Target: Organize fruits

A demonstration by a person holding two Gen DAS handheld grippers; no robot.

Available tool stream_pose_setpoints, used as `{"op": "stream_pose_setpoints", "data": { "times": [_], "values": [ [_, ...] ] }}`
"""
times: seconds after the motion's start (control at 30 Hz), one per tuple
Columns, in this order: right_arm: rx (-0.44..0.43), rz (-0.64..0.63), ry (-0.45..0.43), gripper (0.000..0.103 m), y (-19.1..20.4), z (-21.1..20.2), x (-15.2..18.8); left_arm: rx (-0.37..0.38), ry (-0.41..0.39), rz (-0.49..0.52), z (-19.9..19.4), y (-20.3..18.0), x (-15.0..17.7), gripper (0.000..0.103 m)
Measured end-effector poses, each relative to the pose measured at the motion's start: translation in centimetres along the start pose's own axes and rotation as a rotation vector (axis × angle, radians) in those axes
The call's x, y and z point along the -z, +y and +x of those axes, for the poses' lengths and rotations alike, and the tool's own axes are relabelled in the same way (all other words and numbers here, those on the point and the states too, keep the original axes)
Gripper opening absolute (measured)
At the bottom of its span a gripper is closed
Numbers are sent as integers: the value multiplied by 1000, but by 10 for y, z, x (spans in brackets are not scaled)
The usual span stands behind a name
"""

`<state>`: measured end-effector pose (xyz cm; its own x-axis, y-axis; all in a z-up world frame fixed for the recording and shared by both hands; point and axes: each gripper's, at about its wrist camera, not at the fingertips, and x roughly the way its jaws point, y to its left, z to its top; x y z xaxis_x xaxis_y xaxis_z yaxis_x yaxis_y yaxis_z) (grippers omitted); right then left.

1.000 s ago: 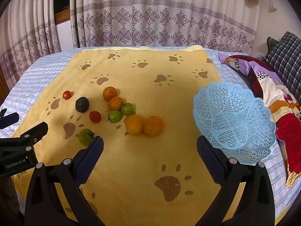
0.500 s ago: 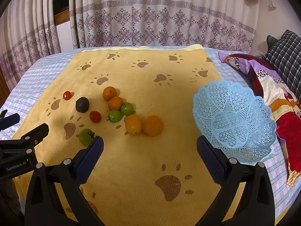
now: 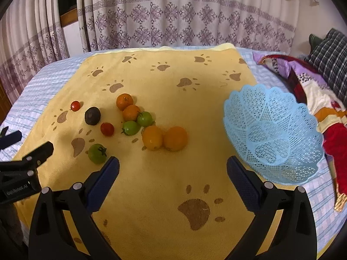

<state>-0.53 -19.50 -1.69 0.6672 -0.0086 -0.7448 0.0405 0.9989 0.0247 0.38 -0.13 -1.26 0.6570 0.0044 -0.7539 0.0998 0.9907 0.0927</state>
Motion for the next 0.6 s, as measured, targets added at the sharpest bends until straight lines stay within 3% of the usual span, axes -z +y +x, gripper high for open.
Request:
{"op": "stream_pose_setpoints", "data": {
  "times": [0.1,0.37,0.5,0.6],
  "values": [
    [-18,24,34,100,-6,9,-5,7,10,4,5,0,1,98],
    [-35,-66,54,100,1,27,-12,24,5,24,14,-2,-4,98],
    [-71,-56,94,87,0,43,-15,39,25,51,27,-7,-5,98],
    [-93,-51,105,86,0,47,-13,50,35,56,35,-6,-5,98]
  ]
}}
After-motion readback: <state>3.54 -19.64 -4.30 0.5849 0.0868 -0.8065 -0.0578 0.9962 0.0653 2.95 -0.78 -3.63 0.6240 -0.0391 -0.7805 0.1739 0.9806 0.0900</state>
